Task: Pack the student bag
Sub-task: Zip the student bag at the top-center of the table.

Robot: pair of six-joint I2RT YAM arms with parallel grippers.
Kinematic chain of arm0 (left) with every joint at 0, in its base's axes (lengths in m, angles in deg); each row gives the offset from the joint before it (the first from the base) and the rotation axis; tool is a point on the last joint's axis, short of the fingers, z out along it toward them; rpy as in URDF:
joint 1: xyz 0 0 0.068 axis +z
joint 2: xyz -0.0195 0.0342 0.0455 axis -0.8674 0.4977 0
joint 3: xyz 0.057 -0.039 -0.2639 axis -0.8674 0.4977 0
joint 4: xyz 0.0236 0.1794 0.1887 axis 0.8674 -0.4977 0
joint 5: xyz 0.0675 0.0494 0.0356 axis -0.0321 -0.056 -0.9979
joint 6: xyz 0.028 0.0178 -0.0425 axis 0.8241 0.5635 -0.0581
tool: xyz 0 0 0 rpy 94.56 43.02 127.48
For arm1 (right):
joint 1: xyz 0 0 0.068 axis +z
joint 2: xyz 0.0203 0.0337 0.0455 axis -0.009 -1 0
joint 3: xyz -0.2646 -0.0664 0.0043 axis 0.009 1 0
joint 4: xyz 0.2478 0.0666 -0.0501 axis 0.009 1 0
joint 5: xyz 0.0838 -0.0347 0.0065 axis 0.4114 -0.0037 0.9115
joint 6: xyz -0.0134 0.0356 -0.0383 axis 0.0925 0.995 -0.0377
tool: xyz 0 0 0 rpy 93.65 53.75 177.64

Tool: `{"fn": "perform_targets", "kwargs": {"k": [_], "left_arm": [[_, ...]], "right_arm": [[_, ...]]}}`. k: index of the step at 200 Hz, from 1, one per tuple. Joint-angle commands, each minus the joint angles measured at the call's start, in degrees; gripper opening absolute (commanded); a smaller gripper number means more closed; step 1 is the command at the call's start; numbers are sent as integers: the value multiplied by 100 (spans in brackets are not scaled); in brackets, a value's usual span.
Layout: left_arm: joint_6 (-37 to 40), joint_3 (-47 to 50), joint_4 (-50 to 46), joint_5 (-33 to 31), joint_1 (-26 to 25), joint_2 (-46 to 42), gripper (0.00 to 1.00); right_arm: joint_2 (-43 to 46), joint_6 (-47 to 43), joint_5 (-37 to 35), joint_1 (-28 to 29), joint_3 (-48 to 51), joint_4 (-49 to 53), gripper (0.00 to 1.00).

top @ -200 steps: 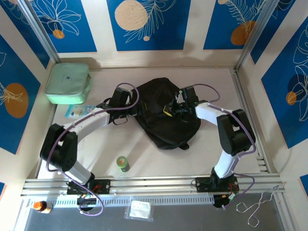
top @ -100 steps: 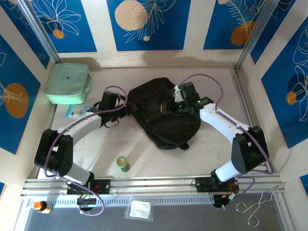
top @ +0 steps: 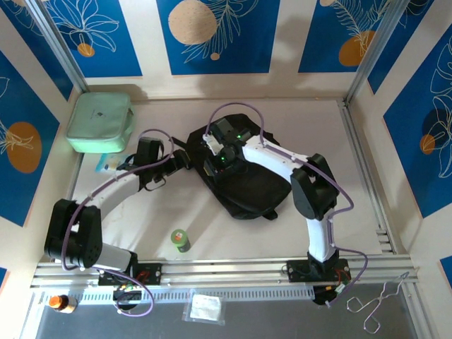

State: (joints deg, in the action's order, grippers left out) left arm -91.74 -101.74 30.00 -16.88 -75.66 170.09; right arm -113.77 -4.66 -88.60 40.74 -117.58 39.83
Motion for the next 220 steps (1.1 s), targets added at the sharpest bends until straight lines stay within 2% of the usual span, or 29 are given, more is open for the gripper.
{"fn": "perform_targets", "kwargs": {"k": [1,48,81,128,181,220], "left_arm": [[-66,92,-5,124,80,-156,95],[-75,75,7,225,92,-110,95],[-92,92,-13,365,92,-112,95],[-187,75,106,993,83,6,95],[-516,189,533,1627,-52,175,93],[-798,145,890,1774,-382,281,90]], "right_arm": [[-198,-379,-24,-6,-294,417,41],[-484,-480,129,3,-400,433,35],[-659,-544,148,-2,-454,431,27],[-433,-400,118,-49,-217,7,0],[278,224,208,-208,401,-799,0],[667,559,105,-294,860,-1142,0]]}}
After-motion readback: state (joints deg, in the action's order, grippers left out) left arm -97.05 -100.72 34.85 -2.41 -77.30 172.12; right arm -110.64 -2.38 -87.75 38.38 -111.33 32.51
